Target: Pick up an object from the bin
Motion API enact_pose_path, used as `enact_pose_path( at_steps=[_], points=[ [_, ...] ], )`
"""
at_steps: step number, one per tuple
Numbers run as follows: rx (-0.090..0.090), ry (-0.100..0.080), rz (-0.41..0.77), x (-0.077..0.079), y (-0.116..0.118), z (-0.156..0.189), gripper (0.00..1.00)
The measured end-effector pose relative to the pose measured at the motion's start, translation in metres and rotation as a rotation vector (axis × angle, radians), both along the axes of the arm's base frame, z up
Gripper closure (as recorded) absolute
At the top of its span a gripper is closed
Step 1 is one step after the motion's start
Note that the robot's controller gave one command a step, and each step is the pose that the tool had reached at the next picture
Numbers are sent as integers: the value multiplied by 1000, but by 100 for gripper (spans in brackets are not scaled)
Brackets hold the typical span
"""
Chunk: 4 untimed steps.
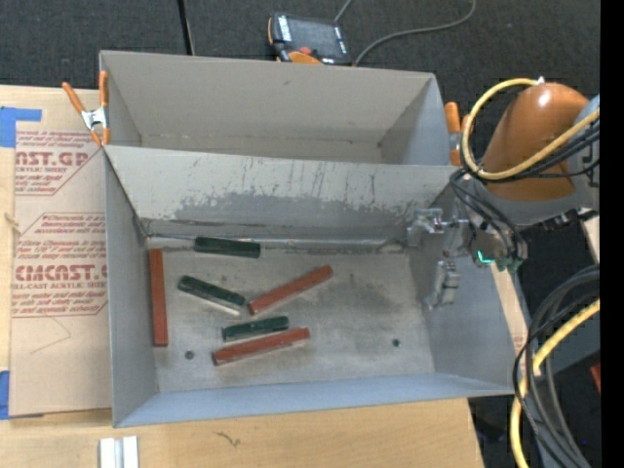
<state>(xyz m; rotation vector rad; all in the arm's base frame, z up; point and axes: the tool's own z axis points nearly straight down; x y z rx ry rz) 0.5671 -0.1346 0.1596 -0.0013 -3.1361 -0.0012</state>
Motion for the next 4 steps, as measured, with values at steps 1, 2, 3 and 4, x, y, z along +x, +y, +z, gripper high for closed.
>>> enact_pose_path(
  at_steps=[1,2,3,4],
  points=[
    [3,-1,46,9,51,-95,0],
    [3,-7,92,9,109,-79,0],
    [3,-9,57,28,162,-90,0],
    [0,-8,54,27,159,-89,100]
  ],
)
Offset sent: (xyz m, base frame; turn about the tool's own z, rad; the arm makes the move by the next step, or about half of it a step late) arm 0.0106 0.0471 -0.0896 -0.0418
